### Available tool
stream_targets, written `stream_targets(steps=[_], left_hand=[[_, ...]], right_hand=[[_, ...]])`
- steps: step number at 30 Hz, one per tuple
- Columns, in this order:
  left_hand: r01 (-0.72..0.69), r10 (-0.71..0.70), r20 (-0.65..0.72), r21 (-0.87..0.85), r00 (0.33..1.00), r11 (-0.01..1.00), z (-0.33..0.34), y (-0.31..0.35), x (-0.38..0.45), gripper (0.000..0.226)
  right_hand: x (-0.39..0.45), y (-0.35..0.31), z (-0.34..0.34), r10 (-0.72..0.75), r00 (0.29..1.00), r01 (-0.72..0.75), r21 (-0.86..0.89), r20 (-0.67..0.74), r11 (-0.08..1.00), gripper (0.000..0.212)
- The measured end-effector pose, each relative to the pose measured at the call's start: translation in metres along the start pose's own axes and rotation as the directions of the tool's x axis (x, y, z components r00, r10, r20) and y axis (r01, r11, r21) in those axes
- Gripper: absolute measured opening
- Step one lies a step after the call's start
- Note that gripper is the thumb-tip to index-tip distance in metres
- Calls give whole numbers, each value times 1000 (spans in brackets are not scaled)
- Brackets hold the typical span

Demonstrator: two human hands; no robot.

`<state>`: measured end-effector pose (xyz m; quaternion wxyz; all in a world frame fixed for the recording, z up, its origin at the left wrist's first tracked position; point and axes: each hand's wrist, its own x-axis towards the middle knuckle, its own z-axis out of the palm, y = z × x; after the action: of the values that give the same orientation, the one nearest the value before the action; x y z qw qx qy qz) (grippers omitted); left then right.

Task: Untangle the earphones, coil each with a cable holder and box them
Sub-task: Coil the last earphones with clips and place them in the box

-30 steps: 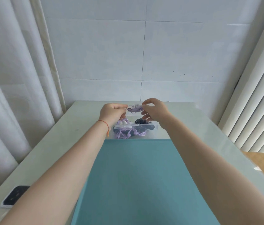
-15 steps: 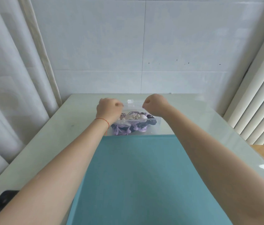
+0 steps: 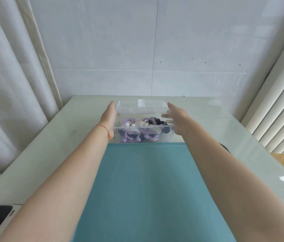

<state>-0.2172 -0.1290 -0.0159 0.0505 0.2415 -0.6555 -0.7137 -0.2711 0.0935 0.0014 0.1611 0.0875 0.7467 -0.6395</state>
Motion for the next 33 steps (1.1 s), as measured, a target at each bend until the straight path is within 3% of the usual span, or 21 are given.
stream_targets(steps=[5, 10, 14, 19, 23, 27, 30, 33], left_hand=[[-40, 42, -21, 73, 999, 997, -5, -5, 13, 57], [-14, 27, 100, -133, 995, 991, -3, -3, 8, 70], [-45, 70, 125, -192, 990, 980, -5, -3, 7, 67], [-58, 78, 82, -216, 994, 975, -5, -1, 4, 54], [-111, 120, 26, -224, 992, 968, -3, -7, 3, 45], [-153, 150, -31, -232, 988, 961, 2, -9, 0, 22], [-158, 149, -54, -310, 987, 937, 0, -14, 5, 28], [-168, 162, -48, -383, 986, 908, -4, -18, 5, 45]], right_hand=[[6, 6, -3, -3, 1000, 3, 44, 1, 999, 45], [-4, 8, -1, -101, 995, 99, 109, 9, 989, 39], [-11, 9, -1, -174, 985, 172, 172, -3, 970, 26], [-7, 15, 0, -233, 972, 214, 332, 18, 919, 29], [-2, 19, -3, -251, 968, 218, 406, 27, 888, 39], [3, 15, -5, -282, 958, 241, 366, 62, 899, 52], [4, 14, -6, -233, 972, 209, 366, 22, 907, 49], [-1, 11, -10, -147, 989, 114, 544, 18, 831, 36]])
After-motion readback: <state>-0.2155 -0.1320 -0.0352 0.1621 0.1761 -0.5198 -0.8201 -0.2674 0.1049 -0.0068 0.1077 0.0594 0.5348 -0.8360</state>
